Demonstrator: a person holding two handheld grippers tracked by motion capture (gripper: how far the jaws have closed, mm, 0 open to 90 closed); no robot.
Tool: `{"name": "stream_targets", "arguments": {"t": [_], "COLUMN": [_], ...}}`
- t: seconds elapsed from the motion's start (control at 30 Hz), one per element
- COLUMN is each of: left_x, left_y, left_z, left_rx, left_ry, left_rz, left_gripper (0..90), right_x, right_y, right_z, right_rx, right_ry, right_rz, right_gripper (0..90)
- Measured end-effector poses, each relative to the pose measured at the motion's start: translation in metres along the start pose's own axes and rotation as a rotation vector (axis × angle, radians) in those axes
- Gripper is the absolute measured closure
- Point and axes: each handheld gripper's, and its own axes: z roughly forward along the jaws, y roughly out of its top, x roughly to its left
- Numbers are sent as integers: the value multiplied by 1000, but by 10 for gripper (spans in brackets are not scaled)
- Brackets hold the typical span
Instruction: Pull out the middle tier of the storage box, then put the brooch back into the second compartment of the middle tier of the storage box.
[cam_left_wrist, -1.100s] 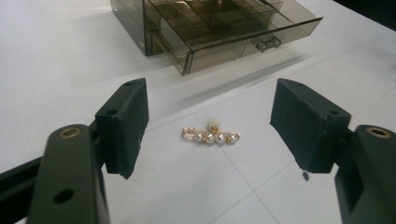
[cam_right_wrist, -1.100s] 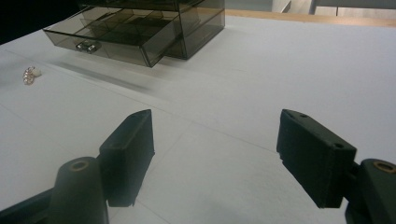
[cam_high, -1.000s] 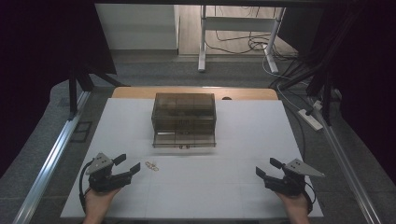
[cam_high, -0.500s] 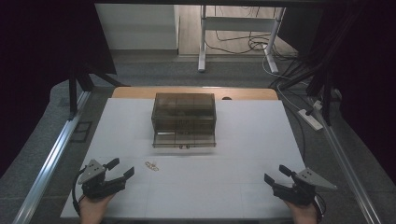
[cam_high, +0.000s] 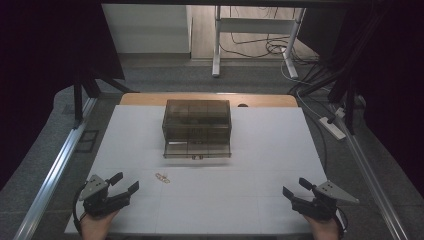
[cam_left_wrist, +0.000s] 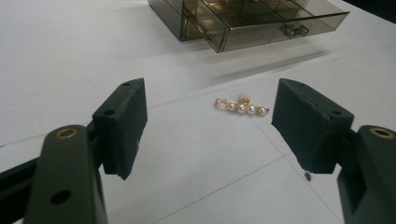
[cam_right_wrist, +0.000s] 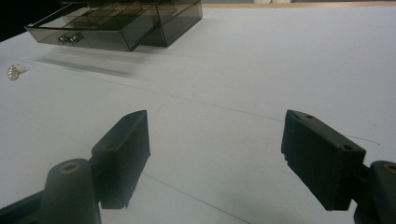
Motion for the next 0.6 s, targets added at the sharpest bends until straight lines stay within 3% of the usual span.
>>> {"name": "stream_targets", "arguments": {"t": [0.3, 0.6], "left_x": [-1, -11], "left_y": [1, 10], "left_z": [3, 13], "left_rx": [5, 29], "left_ry": [-26, -41], "left_rz": [-24, 17], "left_gripper": [288, 324], "right_x": [2, 4], "right_y": [1, 1], "right_z": [4, 5], "right_rx": [18, 22], "right_ry": [-1, 11], "right_rz": [-16, -32], "right_gripper": [231, 230]}}
